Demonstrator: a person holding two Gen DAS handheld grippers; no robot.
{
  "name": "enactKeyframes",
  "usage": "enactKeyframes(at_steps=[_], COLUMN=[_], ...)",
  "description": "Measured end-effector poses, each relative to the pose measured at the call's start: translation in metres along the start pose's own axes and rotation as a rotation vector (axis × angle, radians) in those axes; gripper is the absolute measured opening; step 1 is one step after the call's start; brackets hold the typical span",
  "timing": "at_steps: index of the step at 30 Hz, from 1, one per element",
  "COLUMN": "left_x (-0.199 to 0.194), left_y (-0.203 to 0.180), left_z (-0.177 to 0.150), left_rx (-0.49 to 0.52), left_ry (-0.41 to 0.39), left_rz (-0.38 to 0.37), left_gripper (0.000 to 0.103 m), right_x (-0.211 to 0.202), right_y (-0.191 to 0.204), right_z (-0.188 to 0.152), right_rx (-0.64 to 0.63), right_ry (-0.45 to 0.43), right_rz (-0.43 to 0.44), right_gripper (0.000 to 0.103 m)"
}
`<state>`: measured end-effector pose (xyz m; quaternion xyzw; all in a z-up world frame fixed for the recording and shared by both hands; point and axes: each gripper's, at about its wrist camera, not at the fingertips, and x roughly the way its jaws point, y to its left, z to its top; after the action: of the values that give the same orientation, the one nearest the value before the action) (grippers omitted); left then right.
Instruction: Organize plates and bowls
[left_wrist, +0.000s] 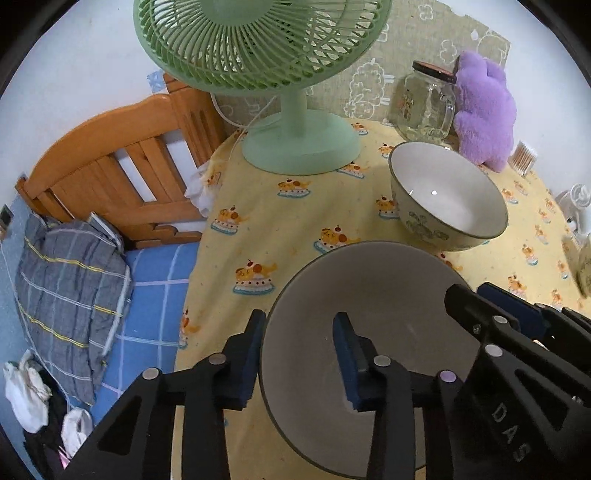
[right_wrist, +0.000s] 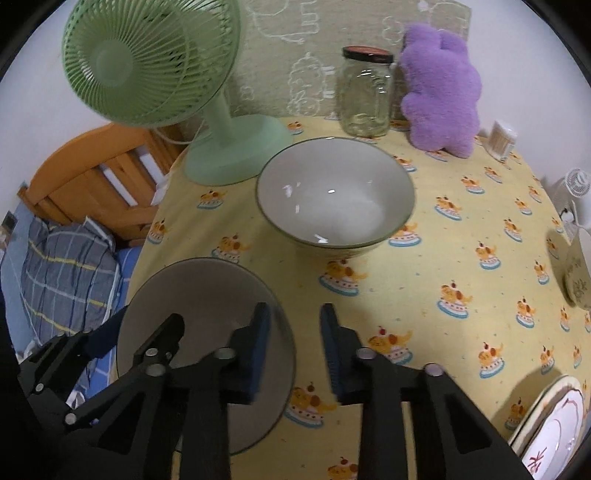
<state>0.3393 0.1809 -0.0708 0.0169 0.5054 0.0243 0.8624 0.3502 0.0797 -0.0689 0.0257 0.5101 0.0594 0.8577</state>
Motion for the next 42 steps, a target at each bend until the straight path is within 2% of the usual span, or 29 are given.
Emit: enactKeyframes(at_steps=[2, 12, 20, 32, 42], left_x=[0.0, -0.003, -0.016, -0.055, -0.092], left_y=[0.0, -0.001, -0.005, -0.021, -0.045], left_z=[-0.001, -0.001, -0.012, -0.037, -0.071], left_rx=[0.006, -0.006, -0.044, -0.021, 0.046], left_ry=[-0.004, 0.017, 0.035, 0.017, 0.012], left_rz=[0.008, 0.009, -0.031, -0.059, -0.1], left_gripper=[0.035, 0.034, 0.034, 0.034, 0.034], right_x=[0.001, -0.001, -0.019, -0.062, -0.107], right_y=[0.004, 0.006, 0.003, -0.006, -0.028], right_z=[0.0, 0.001, -0.007, -0.036, -0.08], right_rx=[-0.015, -0.036, -0.051, -0.035, 0.035], right_ry=[0.006, 0.02, 0.032, 0.015, 0.0], right_rz=[0.001, 0.002, -0.03, -0.059, -0.099], right_gripper=[0.02, 0.021, 0.021, 0.021, 0.021])
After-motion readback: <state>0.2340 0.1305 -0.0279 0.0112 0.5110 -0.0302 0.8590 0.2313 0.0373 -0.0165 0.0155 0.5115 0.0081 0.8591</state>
